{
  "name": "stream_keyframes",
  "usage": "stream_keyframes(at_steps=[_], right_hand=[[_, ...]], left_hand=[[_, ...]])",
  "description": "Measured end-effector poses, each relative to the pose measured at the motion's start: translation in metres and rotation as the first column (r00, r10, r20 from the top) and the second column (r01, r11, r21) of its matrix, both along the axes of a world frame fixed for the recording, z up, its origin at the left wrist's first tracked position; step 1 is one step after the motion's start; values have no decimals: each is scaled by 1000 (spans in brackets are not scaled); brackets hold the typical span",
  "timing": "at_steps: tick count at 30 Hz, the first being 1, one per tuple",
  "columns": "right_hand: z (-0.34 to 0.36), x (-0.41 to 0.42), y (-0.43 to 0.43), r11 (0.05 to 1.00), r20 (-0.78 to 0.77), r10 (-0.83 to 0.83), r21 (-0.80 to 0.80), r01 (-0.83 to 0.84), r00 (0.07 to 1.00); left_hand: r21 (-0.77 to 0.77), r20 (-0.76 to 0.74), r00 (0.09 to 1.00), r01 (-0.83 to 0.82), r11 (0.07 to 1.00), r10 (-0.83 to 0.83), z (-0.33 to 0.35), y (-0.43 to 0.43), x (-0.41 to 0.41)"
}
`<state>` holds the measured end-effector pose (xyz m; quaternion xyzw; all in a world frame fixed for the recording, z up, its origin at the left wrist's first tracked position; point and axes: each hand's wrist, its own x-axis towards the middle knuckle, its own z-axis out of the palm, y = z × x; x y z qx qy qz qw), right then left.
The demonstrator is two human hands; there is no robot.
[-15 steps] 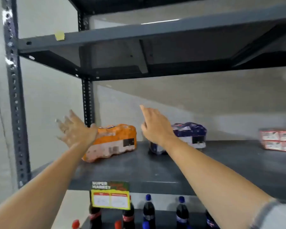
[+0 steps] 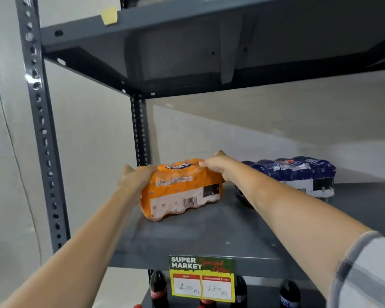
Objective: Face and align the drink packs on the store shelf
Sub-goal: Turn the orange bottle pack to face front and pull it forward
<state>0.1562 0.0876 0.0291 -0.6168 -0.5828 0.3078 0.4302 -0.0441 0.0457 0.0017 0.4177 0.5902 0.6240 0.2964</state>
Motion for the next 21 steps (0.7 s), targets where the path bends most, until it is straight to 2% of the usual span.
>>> stream_keyframes(at_steps=[3,5,7,11,14,16,17,19,21], right_hand=[[2,13,-3,999,-188,-52,-20,49,981],[3,22,-12,997,-258,-26,-70,8,966],[1,28,-21,994,-210,10,-102,-32,978],[-15,32,-36,997,20,16,-81,-15,1000],[-27,30,-47,999,144,26,-30,-21,989],[-27,27,-54,999,145,-5,39,-1,989],[-24,25,-56,997,76,-2,74,-3,997],[-10,21,-53,994,-211,85,90,-67,974],[6,20,-46,989,-478,149,62,-136,866]], left_hand=[[150,-23,997,78,986,-76,4,5,3],[218,-120,981,176,960,-152,2,7,3],[243,-240,950,258,935,-200,-5,8,1],[247,-382,893,349,904,-240,-28,5,-7],[255,-446,871,343,904,-205,-35,-2,-6],[272,-445,890,236,933,-96,-34,-7,2],[296,-426,905,135,946,4,-34,-10,9],[337,-309,943,-14,942,125,-32,-21,30],[321,-212,974,-13,947,85,-29,-32,59]])
